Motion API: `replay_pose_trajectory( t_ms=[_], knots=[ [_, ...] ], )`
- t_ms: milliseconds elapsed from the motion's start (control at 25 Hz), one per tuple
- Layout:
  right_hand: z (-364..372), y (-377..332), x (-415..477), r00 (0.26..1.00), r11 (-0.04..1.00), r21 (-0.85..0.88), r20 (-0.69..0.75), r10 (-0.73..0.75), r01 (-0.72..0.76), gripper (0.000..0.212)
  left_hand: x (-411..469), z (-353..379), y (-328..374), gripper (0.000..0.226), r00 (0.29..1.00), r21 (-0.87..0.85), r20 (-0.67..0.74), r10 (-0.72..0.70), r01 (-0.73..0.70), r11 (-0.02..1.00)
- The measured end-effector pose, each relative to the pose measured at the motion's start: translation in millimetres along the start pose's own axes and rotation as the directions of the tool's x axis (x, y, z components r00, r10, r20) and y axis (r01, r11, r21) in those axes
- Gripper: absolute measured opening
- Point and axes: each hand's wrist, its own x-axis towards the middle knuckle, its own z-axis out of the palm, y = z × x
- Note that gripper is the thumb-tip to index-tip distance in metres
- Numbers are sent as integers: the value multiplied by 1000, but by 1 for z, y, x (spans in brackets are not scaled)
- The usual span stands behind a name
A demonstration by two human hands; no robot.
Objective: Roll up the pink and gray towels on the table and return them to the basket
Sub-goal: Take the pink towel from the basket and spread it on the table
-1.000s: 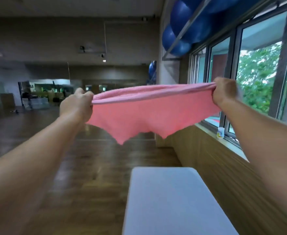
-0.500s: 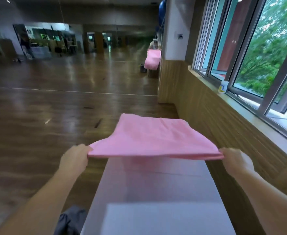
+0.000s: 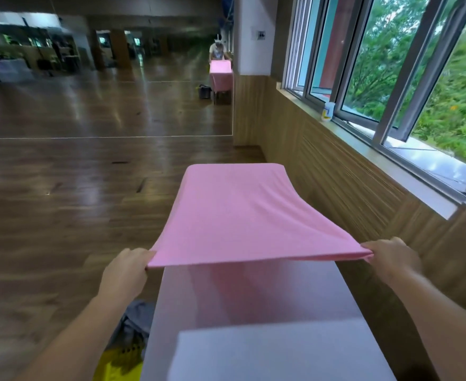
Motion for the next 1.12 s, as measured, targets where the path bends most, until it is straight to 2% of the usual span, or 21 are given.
replay_pose_trajectory(
  t_ms=[40,120,160,240,320,360,440,480,560,640,880,1120],
  knots=[
    [-6,5,-14,1000,1000,-2,-21,2,-2,15,-12,-4,2,69,999,-7,7,50,-50,999],
    [-14,25,-33,997,994,101,-62,47,-41,9,-35,-6,3,71,990,-34,32,136,-135,990],
    [-14,40,-44,994,994,89,-84,63,-55,14,-49,-4,3,68,989,-55,41,142,-139,989],
    [-20,65,-74,995,998,43,-91,-30,34,6,-87,-1,7,60,992,-88,23,127,-124,988],
    [-4,103,-96,988,988,-52,-55,-147,144,34,-130,-1,20,50,994,-105,1,113,-112,988],
    [7,119,-107,980,977,-83,29,-195,197,47,-153,-1,28,45,996,-120,-5,94,-94,988],
    [26,148,-135,952,953,-128,172,-251,275,62,-200,2,45,40,999,-137,4,44,-43,990],
    [36,161,-144,929,942,-132,252,-270,309,68,-220,7,49,40,999,-124,49,19,-12,992],
    [55,186,-170,899,906,-146,262,-352,398,78,-261,23,53,42,983,-51,176,-51,61,997],
    [64,202,-202,849,867,-131,319,-422,481,84,-303,33,60,50,966,17,232,-113,112,994],
    [91,233,-271,774,807,-98,373,-512,582,81,-379,44,84,60,887,111,325,-327,307,945],
    [113,241,-290,767,823,-84,427,-480,562,75,-386,50,82,60,874,124,355,-330,306,944]
  ],
)
